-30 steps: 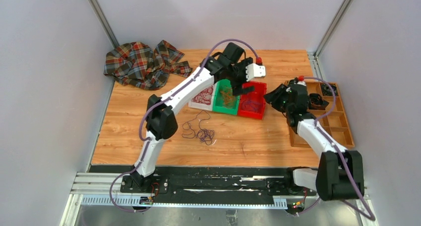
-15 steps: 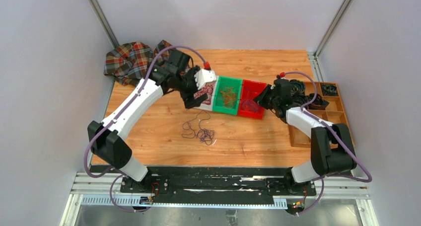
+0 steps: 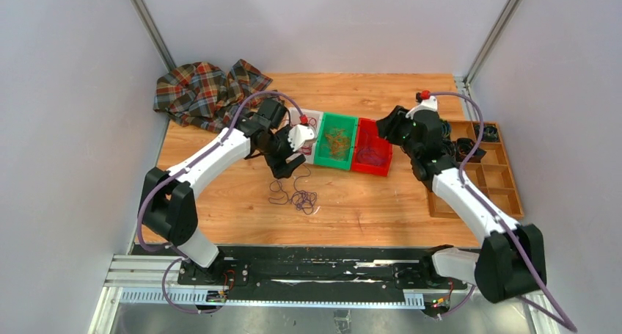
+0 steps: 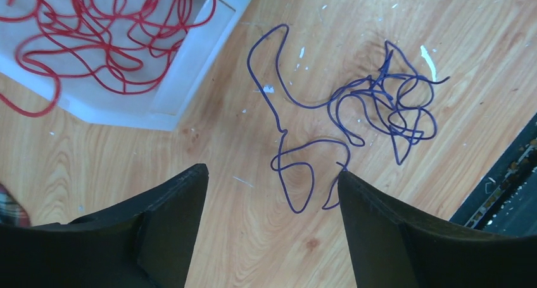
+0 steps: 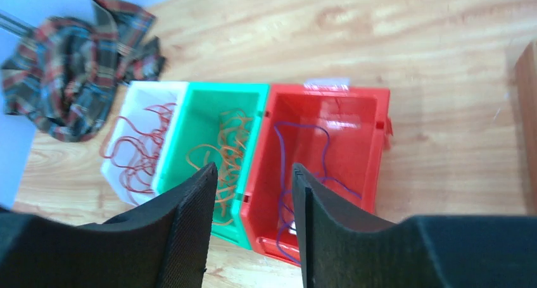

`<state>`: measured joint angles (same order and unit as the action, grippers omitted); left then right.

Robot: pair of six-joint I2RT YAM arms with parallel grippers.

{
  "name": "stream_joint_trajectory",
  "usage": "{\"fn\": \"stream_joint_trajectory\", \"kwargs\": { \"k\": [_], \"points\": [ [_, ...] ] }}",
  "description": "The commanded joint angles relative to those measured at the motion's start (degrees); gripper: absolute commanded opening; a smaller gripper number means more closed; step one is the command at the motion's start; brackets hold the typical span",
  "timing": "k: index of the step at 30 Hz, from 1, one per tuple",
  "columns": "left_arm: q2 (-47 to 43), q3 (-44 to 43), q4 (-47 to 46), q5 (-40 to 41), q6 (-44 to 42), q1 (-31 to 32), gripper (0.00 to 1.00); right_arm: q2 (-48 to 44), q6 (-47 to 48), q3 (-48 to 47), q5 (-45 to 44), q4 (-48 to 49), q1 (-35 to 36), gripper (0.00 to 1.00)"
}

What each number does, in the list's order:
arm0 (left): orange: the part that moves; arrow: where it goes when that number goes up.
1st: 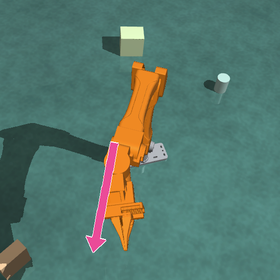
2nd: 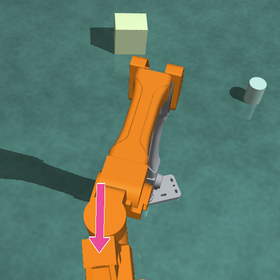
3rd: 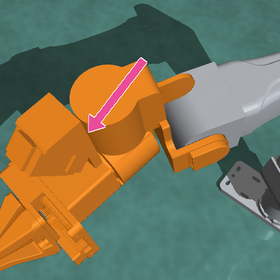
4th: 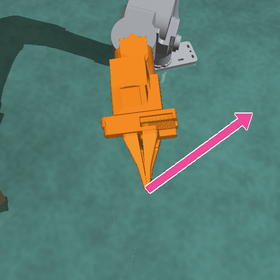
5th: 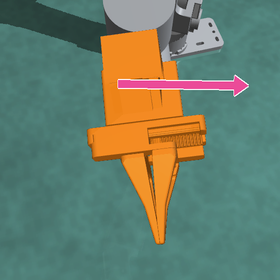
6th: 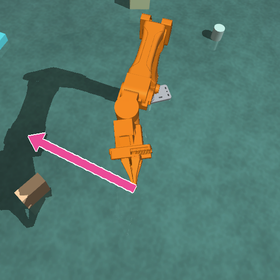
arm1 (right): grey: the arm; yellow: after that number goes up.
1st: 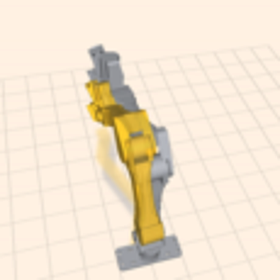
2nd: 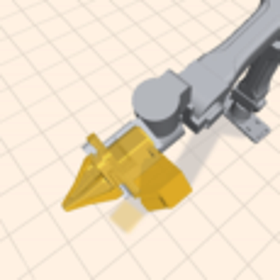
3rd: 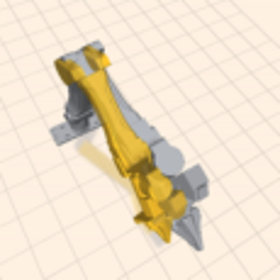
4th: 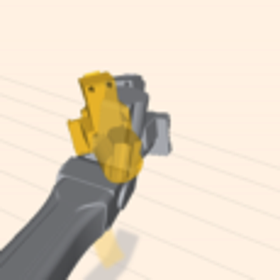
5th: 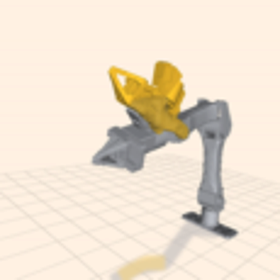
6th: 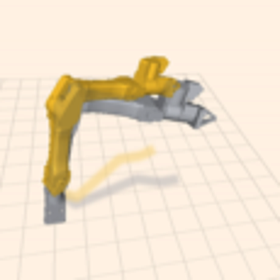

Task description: Untangle the cables

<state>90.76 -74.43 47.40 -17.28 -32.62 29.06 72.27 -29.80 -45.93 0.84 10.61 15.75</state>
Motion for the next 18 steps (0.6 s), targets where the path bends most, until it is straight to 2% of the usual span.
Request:
{"fn": "stream_joint_trajectory", "kwargs": {
  "k": [1,4,8,14,16,18],
  "points": [
    [0.9,4.7,-6.8,0.5,1.5,-2.0,0.76,-6.8,5.5,0.6,-1.8,2.0,2.3,0.49],
    [2.0,6.7,-8.5,-1.2,2.4,-2.5,0.7,-10.0,6.9,3.1,-2.5,3.5,3.8,0.49],
    [3.5,7.7,-10.9,-4.5,4.8,-2.5,0.71,-12.0,6.2,5.5,-2.7,3.9,4.5,0.48],
    [7.7,6.8,-15.6,-2.2,7.7,-2.5,0.68,-14.1,4.9,8.8,-1.9,6.3,5.6,0.46],
    [8.7,6.3,-15.9,-2.7,8.2,-2.5,0.59,-14.8,4.5,9.7,-1.5,7.1,5.6,0.45],
    [9.2,5.6,-15.5,-3.2,8.4,-2.5,0.43,-15.1,4.6,10.0,-1.0,7.2,5.7,0.45]
  ]
}}
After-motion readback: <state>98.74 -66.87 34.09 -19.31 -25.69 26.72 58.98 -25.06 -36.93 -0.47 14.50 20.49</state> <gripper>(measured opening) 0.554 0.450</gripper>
